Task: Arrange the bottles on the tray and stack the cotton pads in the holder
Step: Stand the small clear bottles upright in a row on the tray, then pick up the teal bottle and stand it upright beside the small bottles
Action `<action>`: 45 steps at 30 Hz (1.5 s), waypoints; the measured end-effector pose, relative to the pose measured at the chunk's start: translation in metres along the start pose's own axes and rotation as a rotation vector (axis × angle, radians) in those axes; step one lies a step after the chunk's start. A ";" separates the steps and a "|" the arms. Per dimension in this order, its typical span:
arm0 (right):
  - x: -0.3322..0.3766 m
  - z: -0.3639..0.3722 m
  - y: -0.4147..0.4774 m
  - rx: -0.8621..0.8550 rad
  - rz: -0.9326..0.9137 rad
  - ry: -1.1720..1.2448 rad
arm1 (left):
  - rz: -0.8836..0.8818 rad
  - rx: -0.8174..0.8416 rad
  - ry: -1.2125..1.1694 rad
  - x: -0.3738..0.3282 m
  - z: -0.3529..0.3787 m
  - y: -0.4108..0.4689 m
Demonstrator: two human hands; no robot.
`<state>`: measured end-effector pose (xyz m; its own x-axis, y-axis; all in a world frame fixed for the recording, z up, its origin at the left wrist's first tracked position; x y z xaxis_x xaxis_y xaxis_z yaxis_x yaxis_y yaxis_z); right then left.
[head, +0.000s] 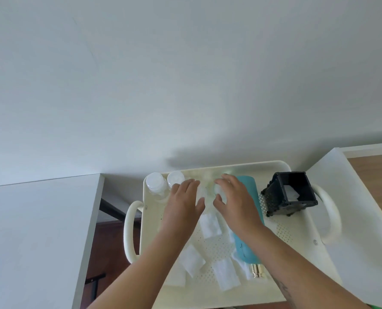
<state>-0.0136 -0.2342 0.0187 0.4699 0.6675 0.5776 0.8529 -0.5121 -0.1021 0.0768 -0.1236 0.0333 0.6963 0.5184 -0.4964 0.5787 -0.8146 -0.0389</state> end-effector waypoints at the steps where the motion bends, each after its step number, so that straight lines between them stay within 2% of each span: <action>1: -0.001 -0.001 0.003 0.003 -0.024 0.022 | 0.013 0.025 0.019 -0.001 -0.001 0.008; 4: -0.007 -0.003 0.013 0.015 -0.059 0.072 | 0.040 0.092 0.090 -0.004 -0.002 0.025; 11: -0.020 0.002 0.025 0.126 -0.064 0.083 | 0.078 0.097 0.295 0.002 -0.008 0.031; 18: -0.024 0.005 0.024 0.104 -0.065 0.169 | 0.074 0.169 0.279 0.013 -0.011 0.040; 40: -0.025 0.008 0.029 0.073 -0.034 0.238 | 0.046 0.139 0.184 0.019 -0.008 0.046; 45: -0.022 -0.003 0.002 -0.012 -0.014 0.260 | 0.066 0.121 0.195 0.009 -0.004 0.040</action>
<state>-0.0235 -0.2515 0.0080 0.3824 0.5136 0.7681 0.8554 -0.5112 -0.0840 0.1081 -0.1507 0.0308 0.8064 0.4938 -0.3253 0.4825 -0.8675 -0.1210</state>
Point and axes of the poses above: each hand's wrist, its own y-axis towards the middle knuckle, its own z-axis out of the palm, x = y × z, the point moved 6 cm from there along y, towards the middle knuckle, and after that the axes turned 10 degrees about x, right-handed, at the moved point
